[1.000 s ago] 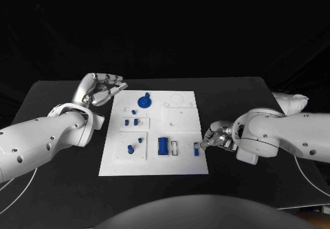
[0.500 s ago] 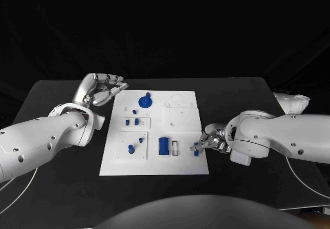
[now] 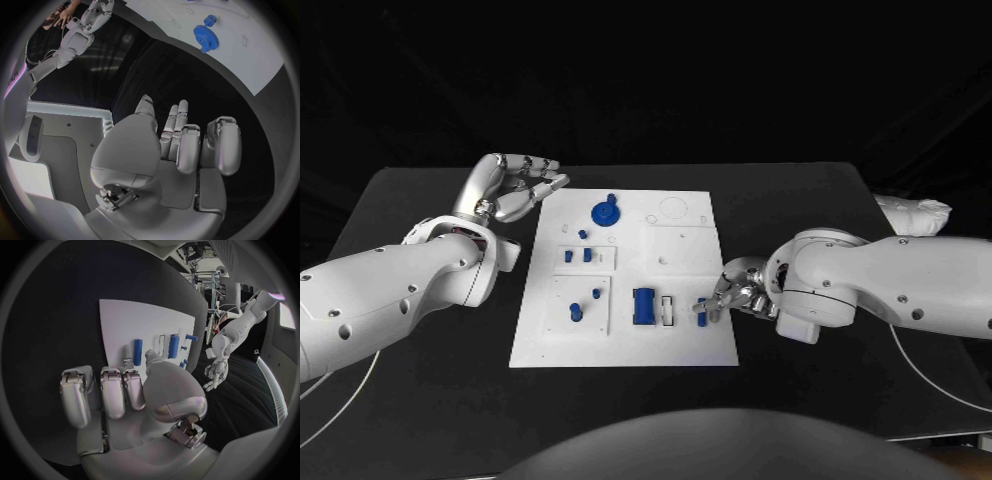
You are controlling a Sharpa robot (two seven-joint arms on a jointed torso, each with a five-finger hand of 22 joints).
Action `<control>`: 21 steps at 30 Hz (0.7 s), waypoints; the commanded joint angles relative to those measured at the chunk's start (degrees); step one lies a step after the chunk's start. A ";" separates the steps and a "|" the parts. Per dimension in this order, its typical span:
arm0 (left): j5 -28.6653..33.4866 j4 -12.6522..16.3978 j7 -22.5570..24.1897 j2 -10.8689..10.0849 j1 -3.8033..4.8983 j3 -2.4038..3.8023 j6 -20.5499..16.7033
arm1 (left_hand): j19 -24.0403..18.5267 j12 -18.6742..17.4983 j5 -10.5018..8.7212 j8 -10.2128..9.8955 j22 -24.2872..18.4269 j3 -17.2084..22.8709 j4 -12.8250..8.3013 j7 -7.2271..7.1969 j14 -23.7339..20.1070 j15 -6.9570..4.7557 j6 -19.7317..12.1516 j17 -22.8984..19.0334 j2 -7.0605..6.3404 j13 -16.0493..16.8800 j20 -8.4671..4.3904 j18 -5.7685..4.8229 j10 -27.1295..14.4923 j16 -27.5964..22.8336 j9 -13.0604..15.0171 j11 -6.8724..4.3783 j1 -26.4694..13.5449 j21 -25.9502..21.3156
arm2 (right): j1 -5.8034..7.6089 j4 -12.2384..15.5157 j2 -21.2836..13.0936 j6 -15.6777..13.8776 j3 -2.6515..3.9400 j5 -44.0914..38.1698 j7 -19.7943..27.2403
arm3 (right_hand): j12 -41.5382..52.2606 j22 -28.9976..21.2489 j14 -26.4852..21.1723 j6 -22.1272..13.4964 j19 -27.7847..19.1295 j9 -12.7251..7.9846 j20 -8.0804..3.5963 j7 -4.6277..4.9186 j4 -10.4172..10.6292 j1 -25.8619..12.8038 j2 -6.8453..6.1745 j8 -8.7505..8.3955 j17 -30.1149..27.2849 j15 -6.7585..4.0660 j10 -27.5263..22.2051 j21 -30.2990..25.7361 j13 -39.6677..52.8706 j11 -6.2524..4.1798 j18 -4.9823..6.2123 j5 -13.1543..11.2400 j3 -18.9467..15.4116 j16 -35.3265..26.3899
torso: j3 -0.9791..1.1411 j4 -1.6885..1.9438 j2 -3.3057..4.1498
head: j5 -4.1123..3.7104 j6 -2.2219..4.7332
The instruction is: Assemble the parts on the task board
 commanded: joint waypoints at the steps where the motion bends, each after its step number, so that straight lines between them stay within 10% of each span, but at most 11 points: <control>1: 0.15 0.05 0.58 0.13 -0.01 0.04 0.75 | 2.15 0.19 0.26 -0.19 12.85 -0.39 0.01 -0.05 4.66 0.10 -0.32 10.21 0.41 -0.04 0.17 -0.07 0.34 -0.15 -0.05 -0.14 0.06 -0.01 | -0.23 -0.54 0.63 1.97 -0.19 -0.63 -5.49 | -0.20 15.10 6.07 0.85 6.00 -0.61 -0.14 -0.18 0.38 -0.68 0.32 -0.50 15.05 -0.29 5.91 0.26 15.05 -0.49 -0.39 0.60 0.44 0.23 | 0.00 -0.02 0.02 | -0.11 0.01; 21: 0.15 0.07 0.59 0.03 -0.08 0.04 0.99 | 2.15 0.19 0.26 -0.19 12.85 -0.39 0.01 -0.05 4.66 0.10 -0.32 10.21 0.41 -0.04 0.17 -0.07 0.34 -0.15 -0.05 -0.14 0.06 -0.01 | -0.71 -3.85 5.71 2.86 -0.19 -0.88 -6.16 | -0.20 15.10 6.07 4.29 6.00 -2.27 -1.09 -1.19 -3.74 2.63 -0.03 -4.63 15.05 -1.26 5.91 0.26 15.05 -1.48 -0.39 4.09 6.84 0.23 | -0.01 0.01 0.04 | -0.40 0.01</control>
